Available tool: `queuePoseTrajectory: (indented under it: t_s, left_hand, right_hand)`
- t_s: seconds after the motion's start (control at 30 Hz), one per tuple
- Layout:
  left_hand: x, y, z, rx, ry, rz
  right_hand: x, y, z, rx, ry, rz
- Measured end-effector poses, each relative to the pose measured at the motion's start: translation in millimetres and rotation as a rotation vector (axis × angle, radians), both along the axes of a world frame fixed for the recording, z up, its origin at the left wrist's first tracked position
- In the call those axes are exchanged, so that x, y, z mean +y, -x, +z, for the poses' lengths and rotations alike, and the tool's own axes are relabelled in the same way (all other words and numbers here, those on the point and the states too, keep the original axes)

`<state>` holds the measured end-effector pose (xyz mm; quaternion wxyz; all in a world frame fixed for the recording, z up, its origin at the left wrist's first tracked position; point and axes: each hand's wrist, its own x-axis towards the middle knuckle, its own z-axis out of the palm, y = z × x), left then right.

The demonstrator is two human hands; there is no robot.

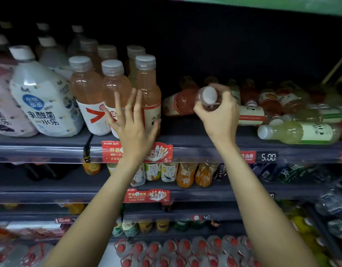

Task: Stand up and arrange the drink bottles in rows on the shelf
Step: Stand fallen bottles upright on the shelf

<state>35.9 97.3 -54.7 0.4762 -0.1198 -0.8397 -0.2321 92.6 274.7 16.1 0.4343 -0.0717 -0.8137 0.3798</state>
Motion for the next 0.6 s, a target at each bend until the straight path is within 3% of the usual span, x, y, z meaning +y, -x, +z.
queuePoseTrajectory:
  t_s: [0.23, 0.37, 0.47, 0.6]
  left_hand:
    - [-5, -22, 13, -0.043, -0.003, -0.044]
    - [-1, -32, 21, -0.012, -0.071, -0.269]
    - [7, -33, 24, -0.065, -0.106, -0.231]
    - [19, -29, 27, -0.064, -0.016, -0.087]
  right_hand:
    - [-20, 41, 39, -0.007, 0.173, 0.207]
    - [-33, 65, 34, -0.078, 0.160, 0.272]
    - [-29, 59, 17, -0.086, 0.113, 0.300]
    - [-15, 39, -26, -0.201, -0.004, 0.427]
